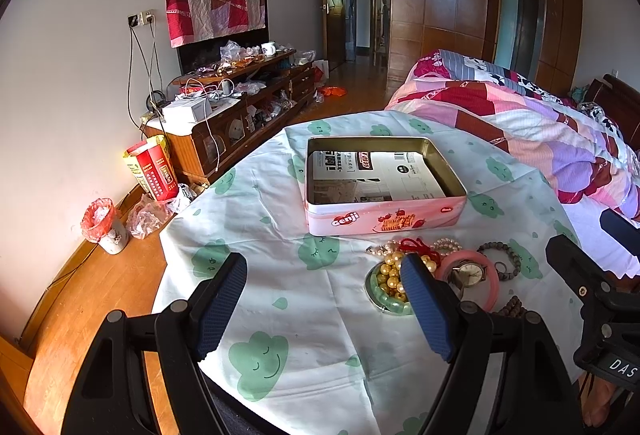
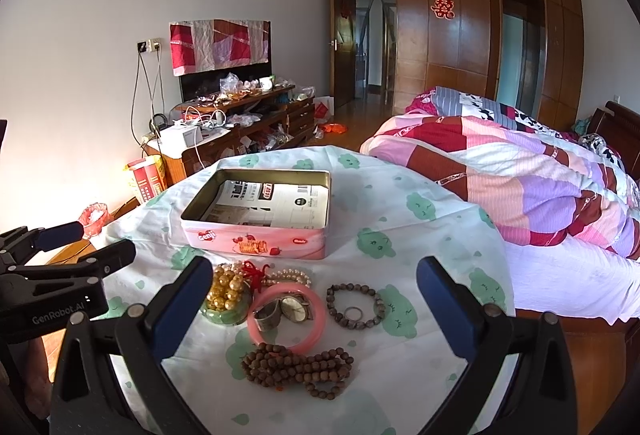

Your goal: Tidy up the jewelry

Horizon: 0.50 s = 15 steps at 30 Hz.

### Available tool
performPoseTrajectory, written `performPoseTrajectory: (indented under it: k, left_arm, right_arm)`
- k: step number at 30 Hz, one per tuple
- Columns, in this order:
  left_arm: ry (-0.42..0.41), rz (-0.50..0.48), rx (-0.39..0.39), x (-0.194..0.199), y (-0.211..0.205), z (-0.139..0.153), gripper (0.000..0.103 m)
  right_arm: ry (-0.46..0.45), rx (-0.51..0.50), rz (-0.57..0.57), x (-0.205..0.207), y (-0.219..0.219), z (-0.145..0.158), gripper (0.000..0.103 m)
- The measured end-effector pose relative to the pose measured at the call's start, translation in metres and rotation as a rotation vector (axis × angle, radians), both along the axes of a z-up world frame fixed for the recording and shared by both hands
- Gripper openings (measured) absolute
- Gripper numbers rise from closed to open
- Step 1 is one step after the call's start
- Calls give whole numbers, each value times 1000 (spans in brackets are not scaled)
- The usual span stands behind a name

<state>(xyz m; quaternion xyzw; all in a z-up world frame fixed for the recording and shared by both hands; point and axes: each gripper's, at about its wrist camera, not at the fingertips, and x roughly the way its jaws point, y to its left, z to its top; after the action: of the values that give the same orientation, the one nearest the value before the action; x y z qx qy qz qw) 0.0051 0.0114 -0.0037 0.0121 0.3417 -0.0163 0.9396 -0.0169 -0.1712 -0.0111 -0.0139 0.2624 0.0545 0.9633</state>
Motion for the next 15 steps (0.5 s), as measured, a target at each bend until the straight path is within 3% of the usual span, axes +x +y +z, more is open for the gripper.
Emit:
performPoseTrajectory:
  k: [15]
  left_arm:
    - [5,-1,0,-1,0,-3,79]
  right_arm:
    - [6,2,1,1,0,-4,103]
